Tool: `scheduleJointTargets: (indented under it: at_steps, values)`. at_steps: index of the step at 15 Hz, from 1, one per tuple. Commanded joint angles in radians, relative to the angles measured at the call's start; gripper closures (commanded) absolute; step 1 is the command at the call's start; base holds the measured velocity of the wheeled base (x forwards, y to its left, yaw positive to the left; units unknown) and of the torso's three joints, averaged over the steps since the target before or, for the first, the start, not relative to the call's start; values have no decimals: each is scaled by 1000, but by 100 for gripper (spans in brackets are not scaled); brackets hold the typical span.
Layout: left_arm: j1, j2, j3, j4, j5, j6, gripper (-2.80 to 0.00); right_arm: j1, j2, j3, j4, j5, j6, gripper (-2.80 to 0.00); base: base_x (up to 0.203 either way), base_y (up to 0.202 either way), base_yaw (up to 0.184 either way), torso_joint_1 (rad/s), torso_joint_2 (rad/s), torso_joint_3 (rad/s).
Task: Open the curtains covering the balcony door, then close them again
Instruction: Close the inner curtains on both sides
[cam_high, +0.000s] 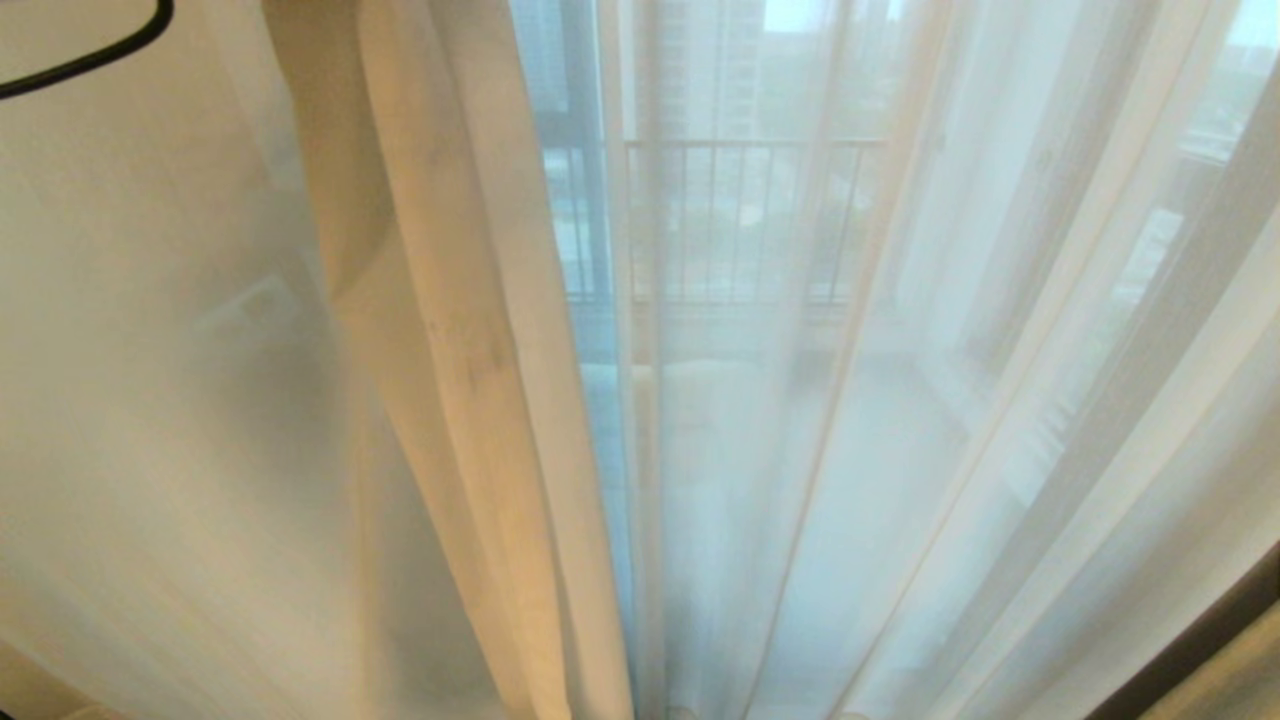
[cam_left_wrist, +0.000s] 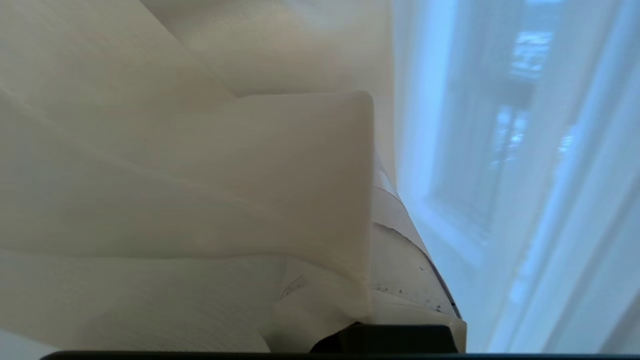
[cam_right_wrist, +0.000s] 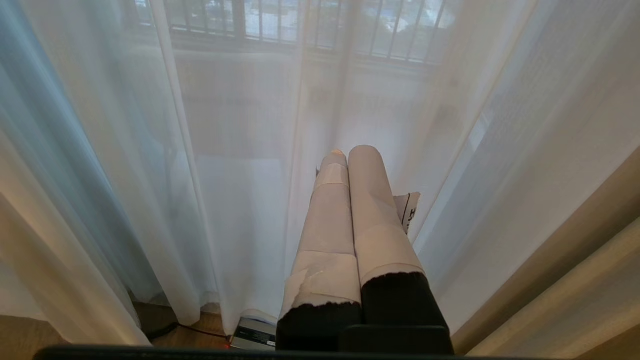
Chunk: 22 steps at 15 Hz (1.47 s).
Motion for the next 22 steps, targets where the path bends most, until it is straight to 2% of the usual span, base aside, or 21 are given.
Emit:
scheduleJointTargets:
  at_steps: [1,7,12,18,22]
  values:
    - [-51,58,-28,-24,2,2,0,0,1,0,1,1,-1,0,0,0,0,0,0,0]
    - [-151,144,-115,-43,4,5,0,0,1,0,-1,1,0,0,0,0,0,0,0,0]
    - [-243,202,-135,-109,5,82,0,0,1,0,1,1,0,0,0,0,0,0,0,0]
    - [-287,246,-136,-115,5,81,0,0,1,0,0,1,-2,0,0,0,0,0,0,0]
    - [-319,294,-182,-115,3,81,0,0,1,0,1,1,-1,0,0,0,0,0,0,0]
